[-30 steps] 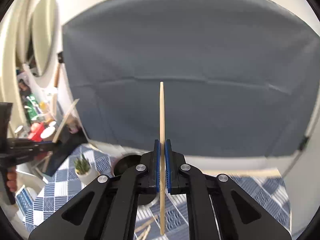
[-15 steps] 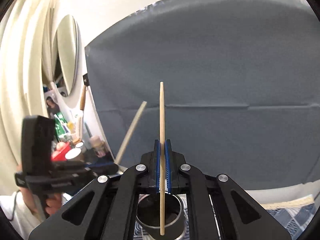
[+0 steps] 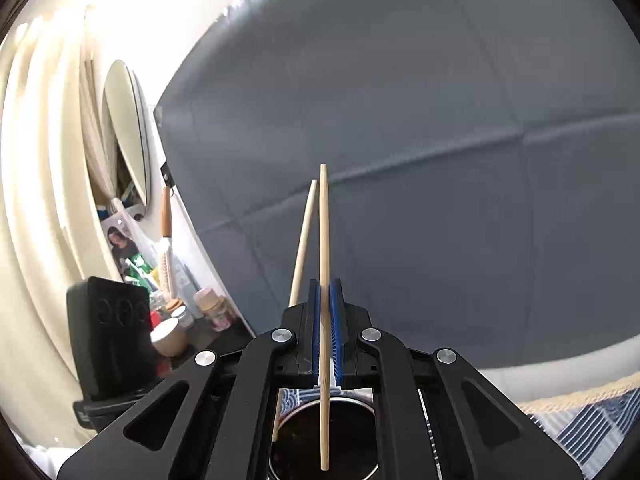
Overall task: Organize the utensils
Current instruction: 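Lift the held sticks with both grippers and carry them over the black cup, then lower the sticks into the black cup and open both grippers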
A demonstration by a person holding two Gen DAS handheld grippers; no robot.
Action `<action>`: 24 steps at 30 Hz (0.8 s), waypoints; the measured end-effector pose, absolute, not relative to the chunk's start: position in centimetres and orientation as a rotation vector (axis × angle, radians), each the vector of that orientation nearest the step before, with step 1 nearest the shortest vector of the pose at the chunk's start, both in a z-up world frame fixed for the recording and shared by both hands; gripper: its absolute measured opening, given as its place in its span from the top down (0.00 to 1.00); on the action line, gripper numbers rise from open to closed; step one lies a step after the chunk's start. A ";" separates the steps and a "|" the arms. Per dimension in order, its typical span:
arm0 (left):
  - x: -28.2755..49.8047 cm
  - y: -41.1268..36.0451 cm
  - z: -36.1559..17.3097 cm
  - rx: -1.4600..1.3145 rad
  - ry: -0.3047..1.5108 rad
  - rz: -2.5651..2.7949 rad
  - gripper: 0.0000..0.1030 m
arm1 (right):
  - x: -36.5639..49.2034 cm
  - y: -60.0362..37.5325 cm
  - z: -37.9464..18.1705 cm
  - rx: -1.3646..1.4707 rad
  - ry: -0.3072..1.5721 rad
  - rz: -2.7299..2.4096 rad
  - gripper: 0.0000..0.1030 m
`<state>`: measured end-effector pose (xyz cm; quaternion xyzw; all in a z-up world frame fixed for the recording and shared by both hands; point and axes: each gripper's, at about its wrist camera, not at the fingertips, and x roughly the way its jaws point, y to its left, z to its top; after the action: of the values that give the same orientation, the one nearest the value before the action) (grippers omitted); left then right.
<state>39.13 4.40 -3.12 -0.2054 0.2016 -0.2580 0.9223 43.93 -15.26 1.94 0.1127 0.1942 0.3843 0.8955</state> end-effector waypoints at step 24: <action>35.3 1.8 -5.2 -0.225 0.591 -0.419 0.95 | 40.6 -14.0 -3.1 0.039 0.586 0.744 0.93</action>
<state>35.27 1.76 -5.21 -0.1098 0.2883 -0.2047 0.9290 40.64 -13.98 -3.09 0.0189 0.2819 0.3581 0.8899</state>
